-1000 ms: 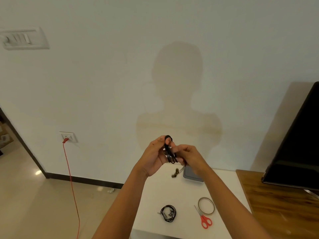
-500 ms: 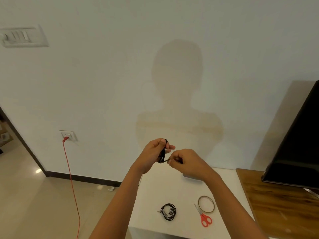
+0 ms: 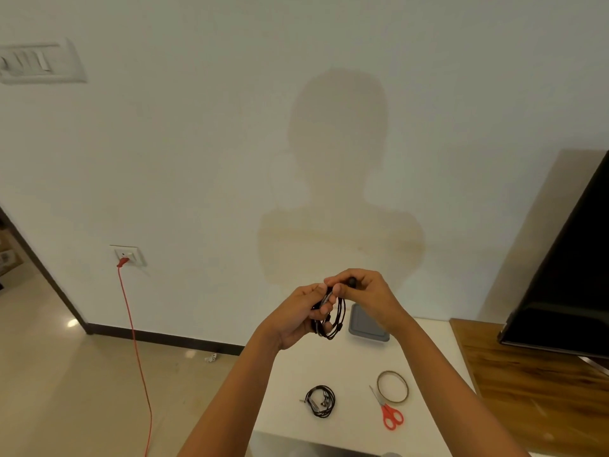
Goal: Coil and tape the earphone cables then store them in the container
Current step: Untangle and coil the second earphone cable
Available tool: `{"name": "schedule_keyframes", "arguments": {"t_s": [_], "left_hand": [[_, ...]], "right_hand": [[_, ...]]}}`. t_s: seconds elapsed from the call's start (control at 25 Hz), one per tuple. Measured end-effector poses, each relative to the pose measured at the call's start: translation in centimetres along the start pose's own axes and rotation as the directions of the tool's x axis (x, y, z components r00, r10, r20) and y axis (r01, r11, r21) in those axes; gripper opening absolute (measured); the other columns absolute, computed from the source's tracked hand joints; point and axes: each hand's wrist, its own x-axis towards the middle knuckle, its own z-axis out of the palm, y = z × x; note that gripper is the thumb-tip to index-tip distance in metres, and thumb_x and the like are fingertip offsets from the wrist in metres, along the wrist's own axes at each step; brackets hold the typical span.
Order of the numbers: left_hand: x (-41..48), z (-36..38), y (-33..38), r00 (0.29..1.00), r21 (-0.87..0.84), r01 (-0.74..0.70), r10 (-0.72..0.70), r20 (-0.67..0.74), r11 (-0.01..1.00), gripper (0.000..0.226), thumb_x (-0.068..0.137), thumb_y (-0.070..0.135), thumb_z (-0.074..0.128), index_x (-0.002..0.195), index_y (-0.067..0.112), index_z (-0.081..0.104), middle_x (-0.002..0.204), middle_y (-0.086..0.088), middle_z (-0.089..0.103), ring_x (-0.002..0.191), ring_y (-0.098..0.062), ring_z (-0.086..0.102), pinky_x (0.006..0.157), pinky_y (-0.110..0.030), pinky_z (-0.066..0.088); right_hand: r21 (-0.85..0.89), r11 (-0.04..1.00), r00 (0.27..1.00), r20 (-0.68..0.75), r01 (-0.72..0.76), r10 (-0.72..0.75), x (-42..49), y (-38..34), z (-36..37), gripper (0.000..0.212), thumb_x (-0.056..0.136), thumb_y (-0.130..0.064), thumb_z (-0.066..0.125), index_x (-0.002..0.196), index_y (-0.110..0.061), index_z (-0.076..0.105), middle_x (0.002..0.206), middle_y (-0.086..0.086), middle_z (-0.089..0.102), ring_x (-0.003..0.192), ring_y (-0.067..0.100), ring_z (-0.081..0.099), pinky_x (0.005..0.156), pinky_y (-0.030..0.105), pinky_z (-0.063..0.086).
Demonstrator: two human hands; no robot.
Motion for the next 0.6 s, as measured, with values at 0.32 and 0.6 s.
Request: {"name": "schedule_keyframes", "arguments": {"t_s": [0.32,0.6], "left_hand": [[1.7,-0.8,-3.0,0.990,0.026,0.136,-0.135,-0.047,0.990,0.032,0.100,0.028,0.038,0.076,0.014,0.055,0.056,0.005,0.037,0.048,-0.008,0.024,0.052,-0.022,0.033],[3.8,-0.5,-9.3,0.971,0.169,0.176,-0.143,-0.192,0.970,0.029,0.100,0.023,0.040,0.075,0.016,0.053,0.056,0.009,0.030,0.048,-0.007,0.023,0.046,-0.018,0.026]], "right_hand": [[0.085,0.988,0.991,0.029,-0.131,0.129,-0.9,4.2,0.3,0.010,0.089,-0.008,0.063,0.087,0.002,0.062,0.070,0.007,0.067,0.060,0.015,0.056,0.059,0.023,0.048],[0.235,0.876,0.907,0.086,-0.421,0.413,-2.3,10.3,-1.2,0.020,0.086,-0.023,0.065,0.095,-0.006,0.066,0.083,0.008,0.070,0.082,0.022,0.067,0.079,0.033,0.056]]}}
